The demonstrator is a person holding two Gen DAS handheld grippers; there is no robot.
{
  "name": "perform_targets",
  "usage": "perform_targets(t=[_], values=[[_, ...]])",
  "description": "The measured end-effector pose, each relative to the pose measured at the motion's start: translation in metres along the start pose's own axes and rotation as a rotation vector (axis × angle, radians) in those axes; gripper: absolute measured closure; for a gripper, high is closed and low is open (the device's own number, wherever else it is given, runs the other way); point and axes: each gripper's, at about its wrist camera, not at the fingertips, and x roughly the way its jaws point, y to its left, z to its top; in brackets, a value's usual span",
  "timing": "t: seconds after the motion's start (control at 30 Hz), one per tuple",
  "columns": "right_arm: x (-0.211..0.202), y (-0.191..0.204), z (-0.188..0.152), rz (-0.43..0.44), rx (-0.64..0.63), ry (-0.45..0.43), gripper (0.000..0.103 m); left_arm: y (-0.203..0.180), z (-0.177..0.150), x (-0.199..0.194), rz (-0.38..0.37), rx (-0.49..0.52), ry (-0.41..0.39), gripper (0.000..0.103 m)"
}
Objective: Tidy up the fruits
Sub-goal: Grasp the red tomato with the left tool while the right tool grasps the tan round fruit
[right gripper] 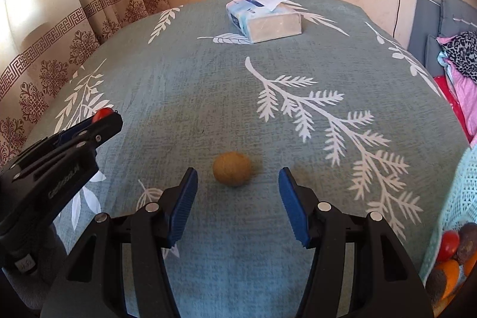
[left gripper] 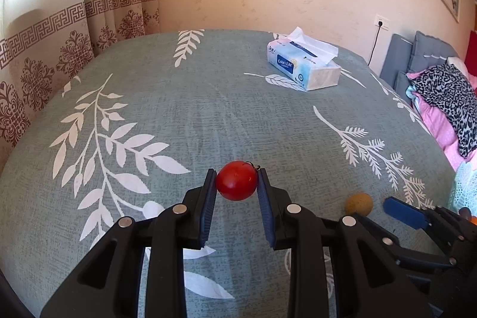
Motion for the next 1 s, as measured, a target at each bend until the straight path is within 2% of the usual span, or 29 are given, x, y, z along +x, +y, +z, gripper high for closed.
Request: perform_targets(t=[0.17,0.37,0.47,1.0], values=[[0.015,0.005,0.006,-0.019,-0.013,0.013,0.047,0.002,0.000,0.001,-0.002,-0.011,0.000,0.075],[0.017,0.008,0.008,-0.056,-0.042,0.003,0.067,0.001,-0.001,0.001,-0.004,-0.010,0.003,0.075],[0.016,0.008,0.007,-0.052,-0.046,0.001,0.073,0.000,-0.001,0.001,-0.004,-0.006,0.001,0.075],[-0.019,0.002,-0.002,-0.100,-0.024,-0.047,0.074,-0.009,-0.005,-0.001,-0.011,0.023,-0.004,0.075]])
